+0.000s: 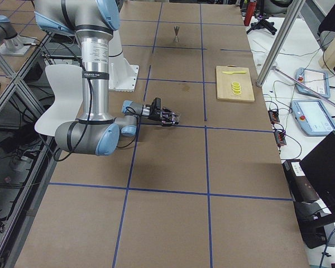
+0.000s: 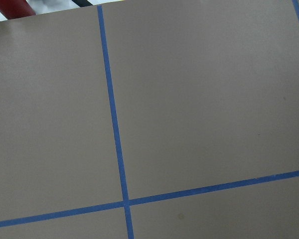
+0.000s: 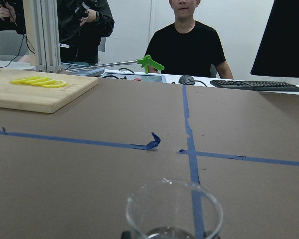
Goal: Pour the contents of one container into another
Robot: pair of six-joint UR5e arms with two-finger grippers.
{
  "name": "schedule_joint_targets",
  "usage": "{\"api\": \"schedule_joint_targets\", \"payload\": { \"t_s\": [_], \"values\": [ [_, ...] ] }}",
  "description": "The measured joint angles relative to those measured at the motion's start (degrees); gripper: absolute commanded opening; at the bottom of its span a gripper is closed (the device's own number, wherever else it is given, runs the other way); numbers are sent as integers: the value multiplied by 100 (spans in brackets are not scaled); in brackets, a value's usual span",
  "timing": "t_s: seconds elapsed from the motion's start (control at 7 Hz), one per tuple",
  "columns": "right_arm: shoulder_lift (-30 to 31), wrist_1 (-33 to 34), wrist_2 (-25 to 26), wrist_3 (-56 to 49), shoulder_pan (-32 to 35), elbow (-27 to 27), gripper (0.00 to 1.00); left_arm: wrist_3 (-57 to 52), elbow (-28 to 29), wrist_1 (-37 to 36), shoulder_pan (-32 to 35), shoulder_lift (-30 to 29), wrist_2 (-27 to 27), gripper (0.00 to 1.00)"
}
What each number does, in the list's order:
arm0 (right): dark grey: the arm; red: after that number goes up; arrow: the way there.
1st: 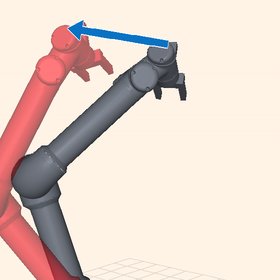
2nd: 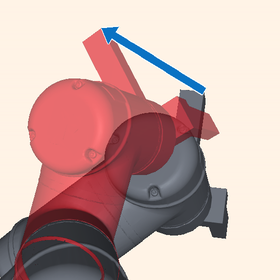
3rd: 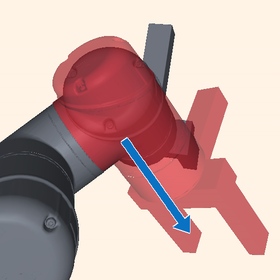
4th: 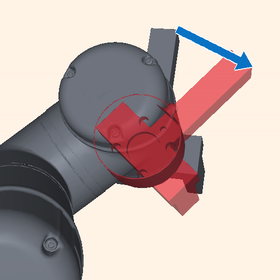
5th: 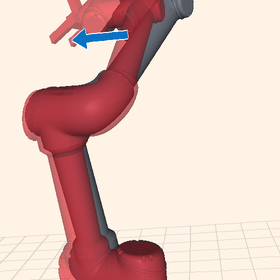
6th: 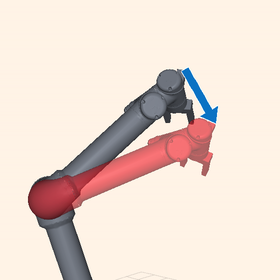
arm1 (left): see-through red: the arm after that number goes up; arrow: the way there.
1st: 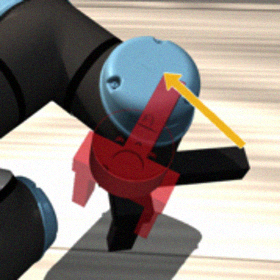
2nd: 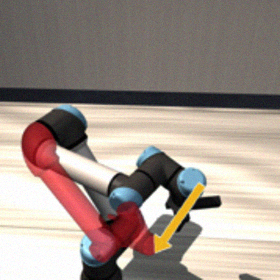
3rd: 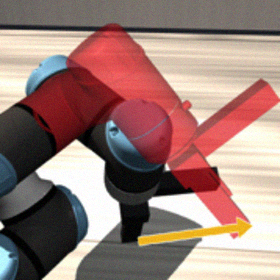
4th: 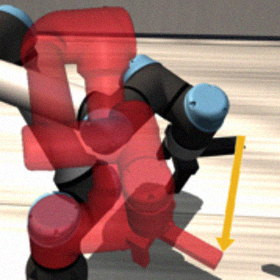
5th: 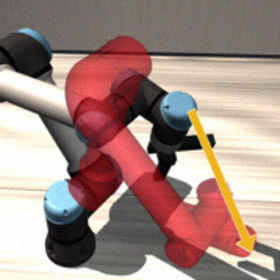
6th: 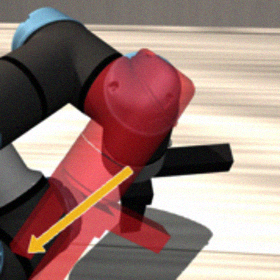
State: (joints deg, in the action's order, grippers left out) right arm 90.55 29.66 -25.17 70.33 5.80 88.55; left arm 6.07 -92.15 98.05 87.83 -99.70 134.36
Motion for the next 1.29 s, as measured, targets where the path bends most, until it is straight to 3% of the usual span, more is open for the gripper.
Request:
{"api": "schedule_joint_targets", "payload": {
  "t_s": [0.71, 1.29],
  "values": [
    [15, -366, 348, -2, -409, 42, 100, 17, -232, 3, 6, 169, 3, 100],
    [185, -793, 908, -4, -1045, 42, 100, 40, -282, 3, 6, 188, 3, 100]
  ]
}}
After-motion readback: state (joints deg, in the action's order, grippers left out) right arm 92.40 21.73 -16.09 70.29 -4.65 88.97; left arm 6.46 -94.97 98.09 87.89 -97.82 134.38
